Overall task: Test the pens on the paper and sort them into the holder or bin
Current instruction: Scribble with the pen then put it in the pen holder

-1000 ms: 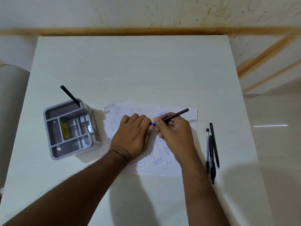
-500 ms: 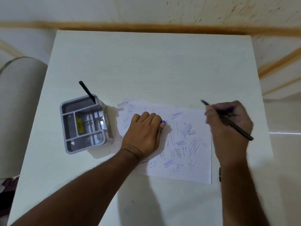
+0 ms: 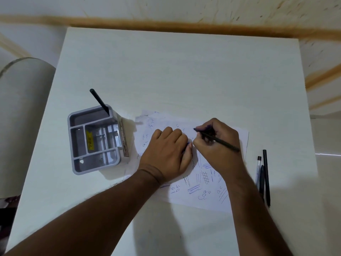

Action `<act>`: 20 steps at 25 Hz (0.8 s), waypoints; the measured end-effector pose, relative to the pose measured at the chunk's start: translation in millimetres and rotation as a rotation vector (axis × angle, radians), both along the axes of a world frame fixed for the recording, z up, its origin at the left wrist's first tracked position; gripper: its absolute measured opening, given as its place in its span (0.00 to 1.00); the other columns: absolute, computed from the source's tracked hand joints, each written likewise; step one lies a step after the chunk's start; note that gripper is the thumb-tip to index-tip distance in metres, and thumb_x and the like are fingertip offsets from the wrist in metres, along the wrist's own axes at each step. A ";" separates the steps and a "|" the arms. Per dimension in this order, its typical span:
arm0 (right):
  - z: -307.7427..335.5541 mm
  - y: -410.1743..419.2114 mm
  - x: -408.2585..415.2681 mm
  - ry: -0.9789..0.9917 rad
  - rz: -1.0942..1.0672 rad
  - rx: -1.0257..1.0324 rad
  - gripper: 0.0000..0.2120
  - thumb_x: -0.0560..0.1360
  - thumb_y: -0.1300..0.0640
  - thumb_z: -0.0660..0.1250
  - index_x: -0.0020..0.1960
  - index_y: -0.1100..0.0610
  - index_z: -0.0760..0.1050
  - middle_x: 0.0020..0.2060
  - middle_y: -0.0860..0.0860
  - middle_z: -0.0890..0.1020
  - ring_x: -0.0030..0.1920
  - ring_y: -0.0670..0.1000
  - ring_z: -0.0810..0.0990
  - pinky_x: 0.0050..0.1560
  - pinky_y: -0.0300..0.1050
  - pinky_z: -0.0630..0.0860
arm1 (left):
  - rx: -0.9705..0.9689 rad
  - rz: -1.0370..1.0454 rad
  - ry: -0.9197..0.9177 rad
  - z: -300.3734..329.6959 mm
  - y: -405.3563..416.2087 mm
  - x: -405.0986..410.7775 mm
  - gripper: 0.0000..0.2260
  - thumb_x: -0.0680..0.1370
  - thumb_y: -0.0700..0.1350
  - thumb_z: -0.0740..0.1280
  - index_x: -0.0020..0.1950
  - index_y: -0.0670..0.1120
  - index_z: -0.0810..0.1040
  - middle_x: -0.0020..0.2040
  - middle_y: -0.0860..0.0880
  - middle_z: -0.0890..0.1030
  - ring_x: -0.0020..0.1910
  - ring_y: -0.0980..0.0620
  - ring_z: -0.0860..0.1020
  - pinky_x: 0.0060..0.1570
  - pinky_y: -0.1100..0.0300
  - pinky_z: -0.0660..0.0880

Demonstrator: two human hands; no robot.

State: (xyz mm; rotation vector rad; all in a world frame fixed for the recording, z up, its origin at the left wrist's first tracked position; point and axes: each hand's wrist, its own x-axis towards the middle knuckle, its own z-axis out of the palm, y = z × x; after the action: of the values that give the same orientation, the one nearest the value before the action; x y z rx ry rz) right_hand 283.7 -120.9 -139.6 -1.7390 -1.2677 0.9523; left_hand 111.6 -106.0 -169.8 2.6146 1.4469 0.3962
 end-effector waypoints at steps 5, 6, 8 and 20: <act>-7.3 5.6 -3.7 -0.035 -0.045 0.008 0.07 0.74 0.67 0.72 0.43 0.56 0.81 0.31 0.48 0.82 0.30 0.44 0.76 0.34 0.30 0.69 | 0.015 -0.012 -0.013 -2.1 0.5 -1.6 0.11 0.82 0.50 0.61 0.41 0.47 0.70 0.39 0.49 0.71 0.41 0.46 0.68 0.43 0.50 0.64; -7.6 5.5 -4.9 -0.036 -0.044 0.011 0.06 0.74 0.68 0.72 0.43 0.58 0.81 0.32 0.46 0.83 0.31 0.42 0.77 0.35 0.28 0.69 | 0.010 -0.013 -0.013 -2.6 0.5 -1.8 0.11 0.82 0.50 0.61 0.41 0.47 0.70 0.39 0.49 0.71 0.41 0.46 0.67 0.43 0.50 0.63; -8.7 5.3 -6.9 -0.032 -0.043 0.008 0.06 0.74 0.68 0.72 0.44 0.58 0.81 0.37 0.46 0.86 0.33 0.40 0.81 0.37 0.26 0.70 | 0.008 -0.015 -0.015 -3.2 0.3 -1.5 0.11 0.81 0.50 0.61 0.41 0.47 0.70 0.39 0.49 0.71 0.41 0.46 0.67 0.43 0.51 0.63; -11.7 7.2 -0.8 -0.140 0.037 0.001 0.03 0.75 0.63 0.72 0.46 0.57 0.81 0.40 0.48 0.87 0.44 0.46 0.85 0.41 0.35 0.79 | 0.008 -0.008 -0.022 -4.2 1.4 -2.0 0.12 0.81 0.50 0.60 0.40 0.47 0.70 0.39 0.48 0.71 0.40 0.46 0.67 0.43 0.50 0.63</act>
State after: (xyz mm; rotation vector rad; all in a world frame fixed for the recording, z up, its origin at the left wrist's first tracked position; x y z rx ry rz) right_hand 282.9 -113.7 -151.4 -1.8125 -1.3935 0.8631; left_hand 109.7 -104.6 -173.9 2.6129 1.4310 0.4290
